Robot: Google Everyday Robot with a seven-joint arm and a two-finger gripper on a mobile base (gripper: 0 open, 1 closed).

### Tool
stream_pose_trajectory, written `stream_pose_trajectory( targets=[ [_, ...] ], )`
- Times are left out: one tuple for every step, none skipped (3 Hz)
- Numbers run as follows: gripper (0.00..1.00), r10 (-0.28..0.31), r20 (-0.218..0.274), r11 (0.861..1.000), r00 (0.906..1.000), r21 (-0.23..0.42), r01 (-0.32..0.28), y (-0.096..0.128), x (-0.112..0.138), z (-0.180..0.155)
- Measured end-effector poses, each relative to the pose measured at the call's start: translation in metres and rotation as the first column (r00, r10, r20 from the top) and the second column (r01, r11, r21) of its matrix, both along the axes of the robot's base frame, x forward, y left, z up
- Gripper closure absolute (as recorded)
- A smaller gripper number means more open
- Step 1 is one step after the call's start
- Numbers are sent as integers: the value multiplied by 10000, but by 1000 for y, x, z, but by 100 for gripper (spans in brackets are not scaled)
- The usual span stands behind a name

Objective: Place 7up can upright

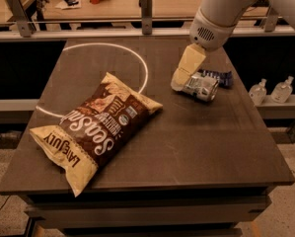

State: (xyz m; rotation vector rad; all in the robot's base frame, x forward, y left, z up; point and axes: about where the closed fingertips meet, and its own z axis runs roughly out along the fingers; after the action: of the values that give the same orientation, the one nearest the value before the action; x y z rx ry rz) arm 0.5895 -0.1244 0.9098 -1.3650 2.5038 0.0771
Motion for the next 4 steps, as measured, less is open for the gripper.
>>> stream_pose_trajectory(
  targets=[
    [0, 50, -231, 9997, 9997, -242, -55, 7, 8, -19],
    [0, -26, -513, 9992, 9987, -408, 5, 6, 19, -34],
    [0, -261, -830, 9984, 9962, -524, 218, 2, 25, -48],
    [0, -473, -1096, 9972, 9928, -632, 405, -3, 32, -59]
  ],
)
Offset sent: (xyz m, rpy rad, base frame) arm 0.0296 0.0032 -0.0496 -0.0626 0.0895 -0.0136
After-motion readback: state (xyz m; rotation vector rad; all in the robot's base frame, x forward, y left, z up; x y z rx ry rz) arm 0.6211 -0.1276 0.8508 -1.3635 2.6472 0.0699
